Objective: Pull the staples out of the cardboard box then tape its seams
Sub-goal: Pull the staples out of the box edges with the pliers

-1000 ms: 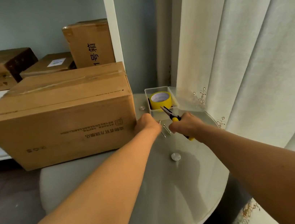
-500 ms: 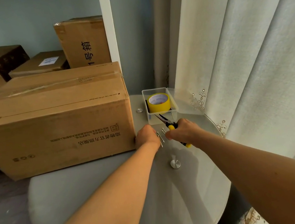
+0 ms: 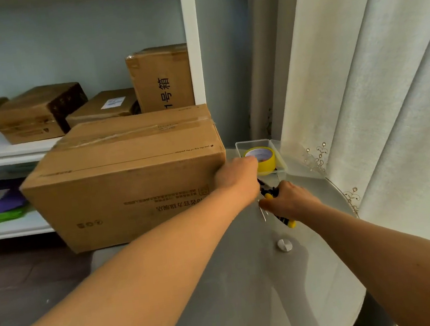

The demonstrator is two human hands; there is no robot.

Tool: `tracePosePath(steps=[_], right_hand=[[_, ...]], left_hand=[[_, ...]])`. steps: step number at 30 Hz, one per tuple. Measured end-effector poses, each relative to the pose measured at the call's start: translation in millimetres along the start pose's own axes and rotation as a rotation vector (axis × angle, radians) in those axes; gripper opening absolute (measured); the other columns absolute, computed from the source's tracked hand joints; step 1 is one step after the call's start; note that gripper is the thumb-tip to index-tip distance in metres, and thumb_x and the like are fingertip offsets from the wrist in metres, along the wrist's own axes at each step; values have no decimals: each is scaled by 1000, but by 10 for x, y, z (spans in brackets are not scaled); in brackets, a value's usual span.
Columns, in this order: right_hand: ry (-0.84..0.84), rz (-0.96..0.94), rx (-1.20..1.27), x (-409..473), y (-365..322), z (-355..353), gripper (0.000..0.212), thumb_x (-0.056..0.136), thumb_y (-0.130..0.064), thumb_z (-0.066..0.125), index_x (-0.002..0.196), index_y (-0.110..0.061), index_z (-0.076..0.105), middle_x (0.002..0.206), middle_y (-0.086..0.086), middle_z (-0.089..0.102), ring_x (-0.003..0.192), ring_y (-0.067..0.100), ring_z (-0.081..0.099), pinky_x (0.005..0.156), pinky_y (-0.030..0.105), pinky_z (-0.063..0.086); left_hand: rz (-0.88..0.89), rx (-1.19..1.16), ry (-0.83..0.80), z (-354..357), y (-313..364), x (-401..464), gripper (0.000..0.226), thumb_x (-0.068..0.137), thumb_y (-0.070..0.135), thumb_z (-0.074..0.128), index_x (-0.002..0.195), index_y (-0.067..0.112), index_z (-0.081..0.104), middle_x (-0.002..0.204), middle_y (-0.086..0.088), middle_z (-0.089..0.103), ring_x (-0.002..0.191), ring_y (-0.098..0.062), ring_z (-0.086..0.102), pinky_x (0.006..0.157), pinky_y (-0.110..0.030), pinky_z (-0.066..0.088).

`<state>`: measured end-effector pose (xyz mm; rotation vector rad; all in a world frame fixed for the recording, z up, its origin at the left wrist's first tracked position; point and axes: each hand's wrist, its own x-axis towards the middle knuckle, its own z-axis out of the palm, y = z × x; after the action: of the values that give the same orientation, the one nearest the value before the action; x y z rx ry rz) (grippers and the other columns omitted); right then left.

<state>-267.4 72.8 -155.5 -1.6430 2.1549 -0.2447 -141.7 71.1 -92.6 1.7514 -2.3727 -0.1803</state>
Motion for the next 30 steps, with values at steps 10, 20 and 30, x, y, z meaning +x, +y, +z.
tracePosePath(steps=[10, 20, 30], right_hand=[[38, 17, -69, -417, -297, 301, 56, 79, -53, 57, 119, -16, 46, 115, 5, 55, 111, 26, 52, 85, 36, 46], [155, 134, -140, -297, -119, 370, 59, 87, -50, 55, 129, -11, 44, 131, 11, 38, 127, 29, 34, 93, 42, 43], [110, 133, -279, -209, -119, 420, 61, 91, -57, 48, 134, -13, 45, 136, 11, 40, 130, 28, 35, 97, 38, 39]], left_hand=[[91, 128, 328, -467, -823, -427, 48, 102, 18, 36, 148, 23, 25, 155, 1, 25, 144, -19, 20, 116, -38, 19], [63, 52, 346, -453, -775, -480, 63, 92, -2, 48, 146, 25, 32, 153, 2, 32, 140, -19, 30, 113, -34, 28], [62, 101, 388, -419, -739, -506, 63, 89, -3, 49, 145, 21, 33, 150, -3, 37, 136, -23, 36, 109, -37, 34]])
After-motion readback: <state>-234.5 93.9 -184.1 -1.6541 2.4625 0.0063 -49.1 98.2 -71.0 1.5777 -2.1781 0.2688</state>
